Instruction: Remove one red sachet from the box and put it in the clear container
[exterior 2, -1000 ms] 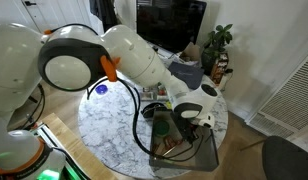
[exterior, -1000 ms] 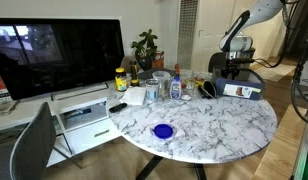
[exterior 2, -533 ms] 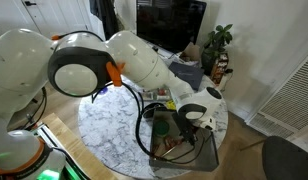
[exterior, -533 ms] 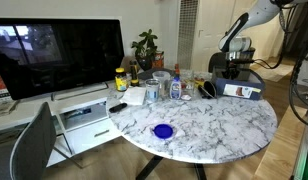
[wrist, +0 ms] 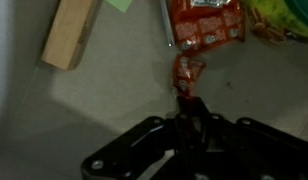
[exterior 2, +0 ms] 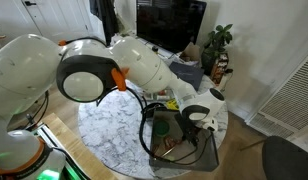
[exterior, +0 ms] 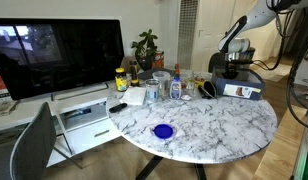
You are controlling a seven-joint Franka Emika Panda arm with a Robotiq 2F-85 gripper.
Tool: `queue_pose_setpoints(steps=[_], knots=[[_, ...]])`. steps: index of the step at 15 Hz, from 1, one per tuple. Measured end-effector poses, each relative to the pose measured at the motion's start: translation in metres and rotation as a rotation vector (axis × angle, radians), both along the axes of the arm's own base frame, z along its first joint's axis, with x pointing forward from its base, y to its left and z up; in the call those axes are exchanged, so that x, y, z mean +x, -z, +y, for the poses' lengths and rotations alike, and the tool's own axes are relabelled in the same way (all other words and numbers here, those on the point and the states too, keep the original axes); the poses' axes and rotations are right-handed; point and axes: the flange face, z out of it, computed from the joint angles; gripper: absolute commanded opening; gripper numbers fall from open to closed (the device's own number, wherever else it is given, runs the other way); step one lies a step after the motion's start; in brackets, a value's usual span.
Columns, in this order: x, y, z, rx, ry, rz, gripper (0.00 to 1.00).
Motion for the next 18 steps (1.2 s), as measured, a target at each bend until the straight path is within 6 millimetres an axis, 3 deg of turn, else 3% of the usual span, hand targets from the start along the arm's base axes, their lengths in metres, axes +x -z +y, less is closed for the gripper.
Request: queue_pose_setpoints(steps=[7, 12, 18], knots=[[0.005, -0.013, -0.004, -0.015, -0.006, -0.019, 0.00], [0.000, -0.065, -0.009, -0.043, -0.052, -0.082, 0.00], [-0.045, -0.137, 0.012, 0.012, -0.253, -0.166, 0.00]])
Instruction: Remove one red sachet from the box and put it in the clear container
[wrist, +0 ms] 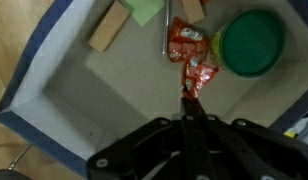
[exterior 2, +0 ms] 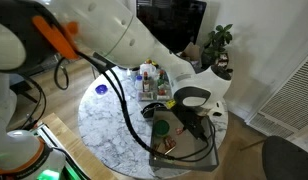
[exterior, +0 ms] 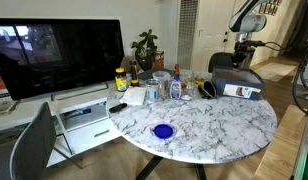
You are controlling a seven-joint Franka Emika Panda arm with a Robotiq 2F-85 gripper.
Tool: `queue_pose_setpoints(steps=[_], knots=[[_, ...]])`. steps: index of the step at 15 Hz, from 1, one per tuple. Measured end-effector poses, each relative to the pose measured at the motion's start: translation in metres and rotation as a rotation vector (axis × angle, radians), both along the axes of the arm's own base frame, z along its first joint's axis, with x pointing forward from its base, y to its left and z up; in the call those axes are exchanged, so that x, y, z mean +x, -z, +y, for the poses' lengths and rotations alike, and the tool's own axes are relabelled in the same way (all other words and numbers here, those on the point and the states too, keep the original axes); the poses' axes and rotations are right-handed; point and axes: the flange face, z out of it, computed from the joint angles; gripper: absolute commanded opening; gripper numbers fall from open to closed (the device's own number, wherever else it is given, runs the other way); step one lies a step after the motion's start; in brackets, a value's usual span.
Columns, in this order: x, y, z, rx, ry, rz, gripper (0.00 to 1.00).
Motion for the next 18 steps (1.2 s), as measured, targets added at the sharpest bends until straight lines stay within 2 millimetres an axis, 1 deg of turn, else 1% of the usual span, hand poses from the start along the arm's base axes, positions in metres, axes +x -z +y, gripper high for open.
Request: queue_pose_setpoints(steps=[3, 7, 11, 14, 15, 16, 18], knots=[[-0.026, -0.027, 0.027, 0.050, -0.125, -0.052, 0.00], [-0.056, -0.055, 0.076, 0.120, -0.291, -0.164, 0.00], [-0.081, -0.077, 0.139, 0.135, -0.429, -0.305, 0.00], [-0.097, -0.094, 0.198, 0.166, -0.503, -0.431, 0.01], [-0.100, -0.099, 0.209, 0.171, -0.516, -0.443, 0.01], [-0.100, -0.103, 0.210, 0.168, -0.514, -0.449, 0.01], [-0.099, -0.101, 0.205, 0.168, -0.503, -0.447, 0.01]])
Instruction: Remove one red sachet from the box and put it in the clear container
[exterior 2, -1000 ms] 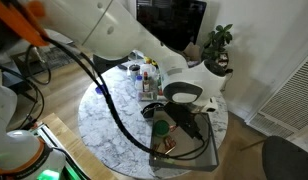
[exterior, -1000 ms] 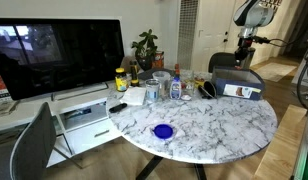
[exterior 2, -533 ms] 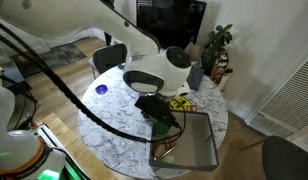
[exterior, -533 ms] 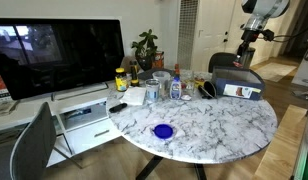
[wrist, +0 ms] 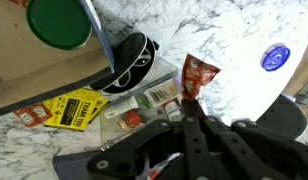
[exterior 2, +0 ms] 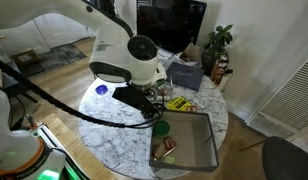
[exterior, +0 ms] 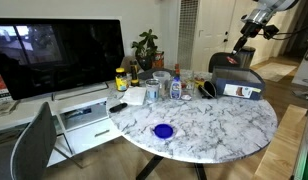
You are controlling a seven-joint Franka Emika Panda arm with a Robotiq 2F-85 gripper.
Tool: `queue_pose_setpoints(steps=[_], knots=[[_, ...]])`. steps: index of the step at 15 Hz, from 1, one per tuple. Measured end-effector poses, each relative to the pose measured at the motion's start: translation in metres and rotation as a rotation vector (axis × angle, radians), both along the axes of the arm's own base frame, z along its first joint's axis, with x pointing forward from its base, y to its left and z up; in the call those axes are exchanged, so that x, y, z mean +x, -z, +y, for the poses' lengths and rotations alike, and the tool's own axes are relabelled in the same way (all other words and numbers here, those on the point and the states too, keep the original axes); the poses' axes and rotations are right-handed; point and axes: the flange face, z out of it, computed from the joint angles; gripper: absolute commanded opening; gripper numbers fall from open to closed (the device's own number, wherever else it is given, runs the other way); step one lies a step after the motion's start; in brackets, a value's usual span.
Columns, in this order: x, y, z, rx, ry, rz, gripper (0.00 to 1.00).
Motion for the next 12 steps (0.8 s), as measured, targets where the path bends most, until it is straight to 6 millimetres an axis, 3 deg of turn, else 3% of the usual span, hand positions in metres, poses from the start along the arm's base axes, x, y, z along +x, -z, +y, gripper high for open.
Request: queue_pose_setpoints(steps=[6, 8, 12], knots=[[0.005, 0.004, -0.003, 0.003, 0.000, 0.008, 0.00], [0.022, -0.010, 0.015, -0.010, -0.049, -0.021, 0.00], [0.072, -0.051, 0.082, -0.010, -0.155, -0.098, 0.00]])
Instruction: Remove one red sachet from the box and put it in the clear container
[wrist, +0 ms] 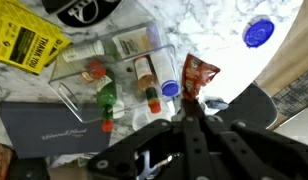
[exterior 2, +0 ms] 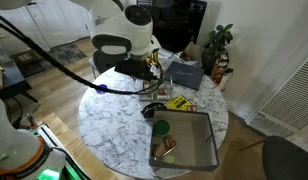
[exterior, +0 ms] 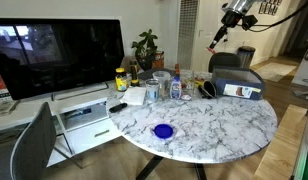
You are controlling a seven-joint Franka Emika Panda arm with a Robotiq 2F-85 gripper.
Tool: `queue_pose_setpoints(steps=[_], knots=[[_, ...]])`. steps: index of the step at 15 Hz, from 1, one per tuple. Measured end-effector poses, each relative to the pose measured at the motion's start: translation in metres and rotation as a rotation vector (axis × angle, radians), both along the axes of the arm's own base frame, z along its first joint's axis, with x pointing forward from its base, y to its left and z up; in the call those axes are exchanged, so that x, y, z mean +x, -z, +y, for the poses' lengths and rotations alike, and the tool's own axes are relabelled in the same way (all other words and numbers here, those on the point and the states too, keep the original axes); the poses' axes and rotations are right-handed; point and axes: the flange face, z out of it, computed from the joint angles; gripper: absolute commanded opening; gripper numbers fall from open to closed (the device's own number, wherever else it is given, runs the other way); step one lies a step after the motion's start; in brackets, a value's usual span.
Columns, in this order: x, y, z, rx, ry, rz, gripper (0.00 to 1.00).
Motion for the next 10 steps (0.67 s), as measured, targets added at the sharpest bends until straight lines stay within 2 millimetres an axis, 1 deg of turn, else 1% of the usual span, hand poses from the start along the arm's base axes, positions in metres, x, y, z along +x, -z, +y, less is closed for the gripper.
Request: queue_pose_setpoints(steps=[2, 4, 7, 10], knots=[[0.019, -0.009, 0.027, 0.032, -0.009, -0.013, 0.00], [0.034, -0.005, 0.045, 0.076, 0.007, -0.006, 0.00], [0.056, 0.018, 0.055, 0.143, 0.081, 0.006, 0.00], [0.075, 0.051, 0.054, 0.174, 0.171, 0.022, 0.00]])
